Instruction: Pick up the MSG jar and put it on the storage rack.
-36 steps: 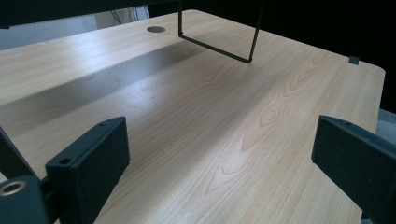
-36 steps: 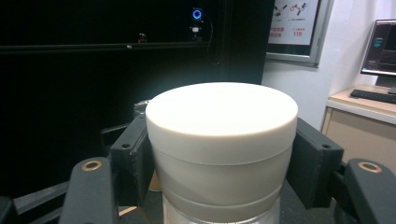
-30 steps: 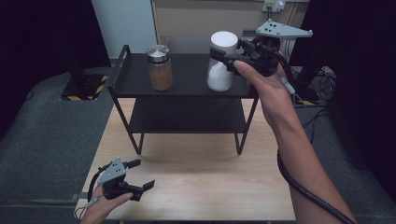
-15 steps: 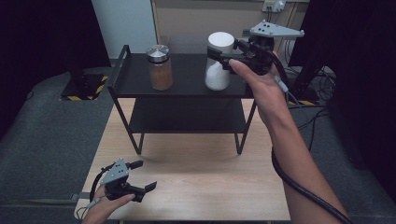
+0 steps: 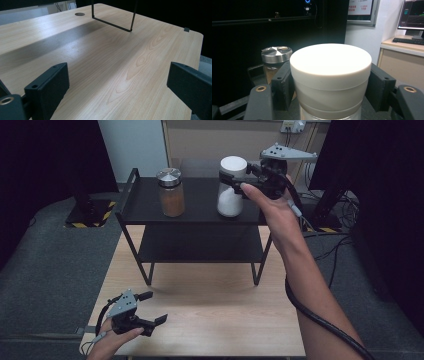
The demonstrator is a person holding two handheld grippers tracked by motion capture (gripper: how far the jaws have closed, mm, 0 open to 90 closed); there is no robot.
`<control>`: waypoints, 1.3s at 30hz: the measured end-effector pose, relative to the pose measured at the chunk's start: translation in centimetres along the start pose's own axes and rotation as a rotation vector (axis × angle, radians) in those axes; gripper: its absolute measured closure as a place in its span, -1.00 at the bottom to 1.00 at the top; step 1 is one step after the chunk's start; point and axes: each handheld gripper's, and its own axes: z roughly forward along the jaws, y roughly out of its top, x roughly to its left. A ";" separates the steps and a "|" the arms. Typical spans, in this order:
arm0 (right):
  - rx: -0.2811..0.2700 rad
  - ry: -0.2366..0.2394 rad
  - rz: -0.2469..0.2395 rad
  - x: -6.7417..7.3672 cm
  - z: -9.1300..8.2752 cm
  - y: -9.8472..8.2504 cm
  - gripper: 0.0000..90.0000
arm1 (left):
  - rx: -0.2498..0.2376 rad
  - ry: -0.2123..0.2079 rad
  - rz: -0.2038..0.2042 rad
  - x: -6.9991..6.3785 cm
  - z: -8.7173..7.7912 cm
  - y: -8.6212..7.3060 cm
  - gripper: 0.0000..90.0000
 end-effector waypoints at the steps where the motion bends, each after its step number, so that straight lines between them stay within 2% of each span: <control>1: 0.007 0.000 -0.002 0.0 0.0 0.0 -0.24 | 0.000 -0.002 -0.001 0.0 0.0 0.0 -0.94; 14: 0.005 0.010 0.044 -0.4 0.1 -0.2 -0.28 | 0.000 -0.003 0.001 0.0 0.1 0.0 -0.94; 16: 0.012 0.020 0.050 -0.6 0.1 -0.1 -0.44 | 0.001 -0.005 0.001 0.0 0.1 0.0 -0.94; 18: 0.026 0.007 0.043 -0.1 0.1 0.2 -0.64 | 0.002 -0.006 0.003 -0.1 0.1 0.0 -0.94; 24: 0.057 -0.054 0.014 1.4 -1.2 0.7 -0.89 | 0.004 -0.010 0.004 -0.2 0.3 0.1 -0.94; 31: 0.059 -0.056 -0.020 2.6 -3.5 0.1 -0.92 | -0.006 -0.002 0.006 -0.4 0.0 0.1 -0.94; 39: 0.025 -0.066 -0.024 3.6 -6.1 -1.4 -0.94 | -0.005 -0.001 0.002 -0.4 0.0 0.1 -0.94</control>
